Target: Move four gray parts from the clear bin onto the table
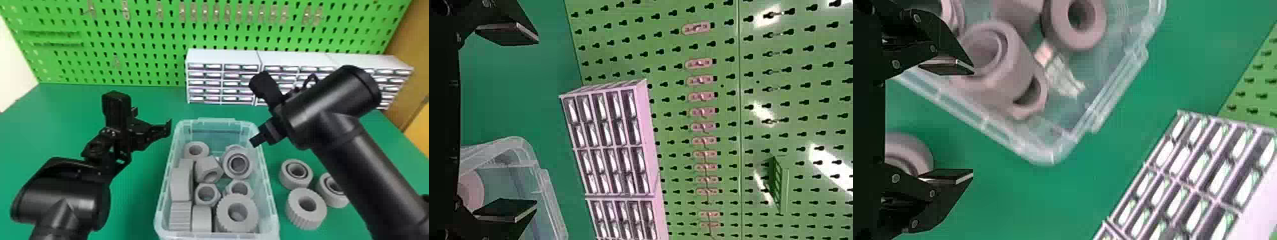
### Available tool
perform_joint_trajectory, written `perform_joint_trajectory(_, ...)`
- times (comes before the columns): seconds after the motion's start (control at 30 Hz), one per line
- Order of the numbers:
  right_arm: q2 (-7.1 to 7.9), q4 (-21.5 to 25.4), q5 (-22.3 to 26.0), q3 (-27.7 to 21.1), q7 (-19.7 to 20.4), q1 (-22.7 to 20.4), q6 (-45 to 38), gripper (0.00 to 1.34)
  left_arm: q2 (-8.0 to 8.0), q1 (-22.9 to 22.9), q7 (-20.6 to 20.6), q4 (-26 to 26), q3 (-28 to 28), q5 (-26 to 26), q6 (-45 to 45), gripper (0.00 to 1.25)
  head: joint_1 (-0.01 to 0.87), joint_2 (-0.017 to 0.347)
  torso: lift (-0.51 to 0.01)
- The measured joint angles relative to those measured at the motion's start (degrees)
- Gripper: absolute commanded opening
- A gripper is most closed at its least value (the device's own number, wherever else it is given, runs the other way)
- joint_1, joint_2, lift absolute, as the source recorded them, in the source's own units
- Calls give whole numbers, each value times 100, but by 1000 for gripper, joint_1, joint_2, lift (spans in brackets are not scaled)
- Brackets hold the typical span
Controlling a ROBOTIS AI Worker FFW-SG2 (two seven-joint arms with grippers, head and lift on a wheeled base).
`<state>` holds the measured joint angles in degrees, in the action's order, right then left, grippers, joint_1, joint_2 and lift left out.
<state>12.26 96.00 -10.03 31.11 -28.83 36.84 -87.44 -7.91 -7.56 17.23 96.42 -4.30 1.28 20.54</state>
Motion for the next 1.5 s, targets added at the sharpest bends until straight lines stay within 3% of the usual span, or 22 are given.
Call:
perform_joint_trajectory(0.4, -70, 1317, -279, -30, 0, -670, -246, 816, 0, 76, 0, 47, 93, -14, 63, 1123, 686, 26, -50)
perform_joint_trajectory(1.07, -116, 2307, -1083, -579, 0, -1570, -247, 816, 0, 60, 52, 53, -15, -16, 147, 1123, 686, 26, -50)
perform_joint_trajectory(1.5, -105, 2426, -1111, -799, 0, -1836, -247, 816, -9, 22, 62, 53, -88, -13, 190, 1123, 686, 26, -50)
